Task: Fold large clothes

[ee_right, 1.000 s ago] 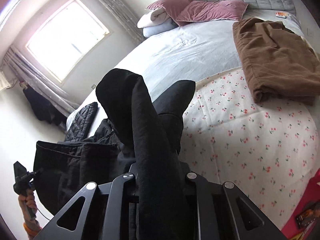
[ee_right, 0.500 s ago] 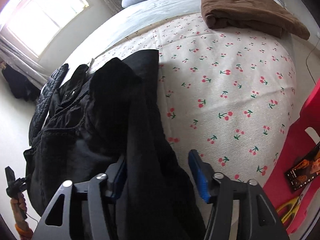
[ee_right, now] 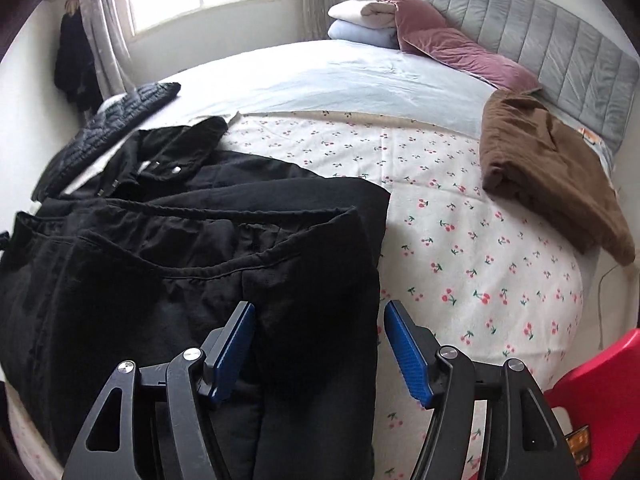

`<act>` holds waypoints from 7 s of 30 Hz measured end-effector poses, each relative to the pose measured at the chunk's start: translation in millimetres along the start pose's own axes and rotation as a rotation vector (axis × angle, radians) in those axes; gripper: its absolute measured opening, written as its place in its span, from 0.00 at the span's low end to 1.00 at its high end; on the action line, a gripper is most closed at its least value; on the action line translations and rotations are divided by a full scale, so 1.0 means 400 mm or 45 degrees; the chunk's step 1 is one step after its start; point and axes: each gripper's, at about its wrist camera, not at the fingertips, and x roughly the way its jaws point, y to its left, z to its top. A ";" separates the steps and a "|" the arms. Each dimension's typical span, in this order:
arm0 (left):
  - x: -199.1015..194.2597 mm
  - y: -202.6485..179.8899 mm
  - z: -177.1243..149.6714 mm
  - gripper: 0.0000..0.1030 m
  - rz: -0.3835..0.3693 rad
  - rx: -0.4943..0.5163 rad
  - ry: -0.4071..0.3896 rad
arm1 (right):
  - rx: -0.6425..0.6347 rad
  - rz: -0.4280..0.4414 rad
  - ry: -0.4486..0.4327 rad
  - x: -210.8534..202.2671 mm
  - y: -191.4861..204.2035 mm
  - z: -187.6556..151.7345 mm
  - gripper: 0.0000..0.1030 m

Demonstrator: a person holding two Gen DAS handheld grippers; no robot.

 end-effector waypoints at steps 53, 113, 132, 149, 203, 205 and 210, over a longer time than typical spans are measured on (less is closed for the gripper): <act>0.291 -0.046 0.447 0.63 0.403 -0.213 -0.338 | 0.314 -0.237 -0.210 0.255 -0.025 0.390 0.64; 0.010 -0.205 -0.102 0.91 0.344 -0.349 0.086 | 0.378 -0.105 -0.040 -0.104 0.108 -0.089 0.82; 0.019 -0.482 -0.226 0.99 0.269 -0.265 0.085 | 0.134 0.031 -0.006 -0.131 0.429 -0.233 1.00; 0.058 -0.539 -0.240 0.99 0.335 -0.243 0.079 | 0.118 -0.032 -0.046 -0.116 0.473 -0.231 1.00; 0.041 -0.529 -0.245 0.99 0.343 -0.258 0.056 | 0.125 -0.067 -0.060 -0.113 0.491 -0.225 1.00; 0.042 -0.530 -0.245 0.99 0.343 -0.259 0.057 | 0.126 -0.070 -0.060 -0.111 0.494 -0.224 1.00; 0.041 -0.529 -0.245 0.99 0.344 -0.258 0.058 | 0.126 -0.072 -0.060 -0.111 0.493 -0.224 1.00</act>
